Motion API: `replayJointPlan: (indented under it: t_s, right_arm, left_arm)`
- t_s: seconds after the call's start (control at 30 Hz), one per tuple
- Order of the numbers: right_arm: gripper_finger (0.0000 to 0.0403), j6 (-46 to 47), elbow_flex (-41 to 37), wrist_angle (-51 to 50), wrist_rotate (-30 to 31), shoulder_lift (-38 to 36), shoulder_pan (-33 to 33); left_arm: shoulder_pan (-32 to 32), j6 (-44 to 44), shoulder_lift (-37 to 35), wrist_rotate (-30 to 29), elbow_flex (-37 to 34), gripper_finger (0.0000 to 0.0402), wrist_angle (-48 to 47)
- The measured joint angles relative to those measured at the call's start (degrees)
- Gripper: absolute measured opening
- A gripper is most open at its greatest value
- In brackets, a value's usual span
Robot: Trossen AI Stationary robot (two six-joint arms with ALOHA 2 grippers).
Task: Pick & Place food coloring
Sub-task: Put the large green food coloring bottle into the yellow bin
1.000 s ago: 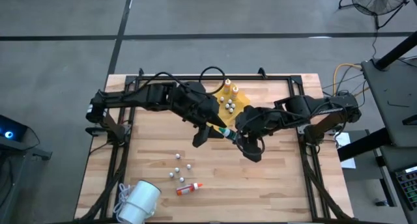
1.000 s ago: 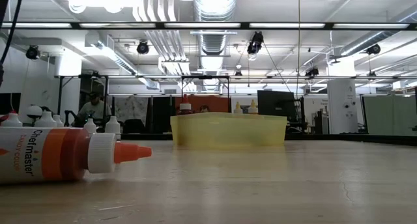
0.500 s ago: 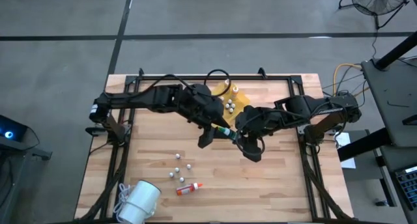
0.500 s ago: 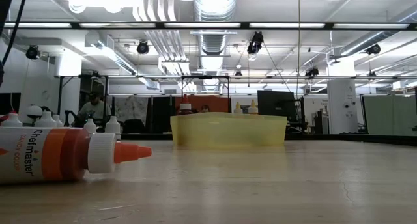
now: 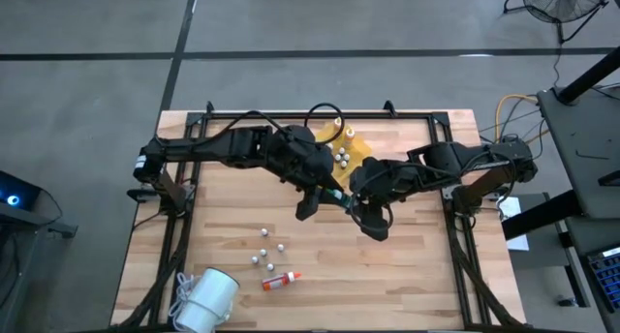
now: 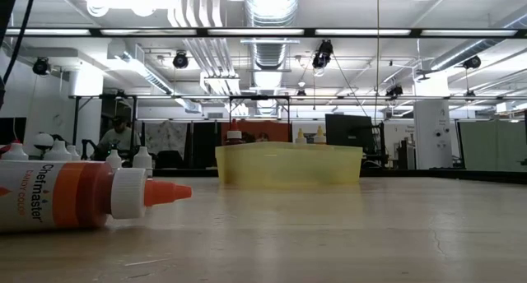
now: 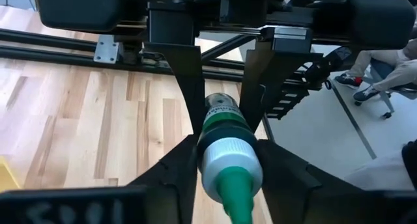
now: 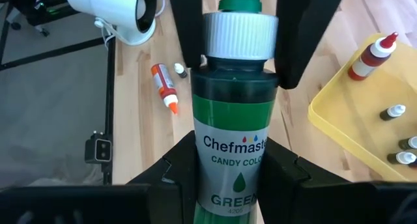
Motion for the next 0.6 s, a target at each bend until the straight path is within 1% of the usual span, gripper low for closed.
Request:
replayJointPlan:
  t_s: [0.1, 0.43, 0.6]
  right_arm:
    - [0.0107, 0.5, 0.0, 0.0, 0.1, 0.0, 0.0]
    - [0.0108, 0.1, -0.2, 0.0, 0.2, 0.0, 0.0]
    - [0.0126, -0.1, -0.2, 0.2, 0.2, 0.0, 0.0]
  left_arm:
    - [0.0, 0.1, 0.0, -0.5, 0.0, 0.0094, -0.1]
    - [0.0, -0.2, 0.0, -0.2, 0.0, 0.0093, -0.8]
    - [0.0, -0.2, -0.1, -0.2, 0.0, 0.0093, -1.2]
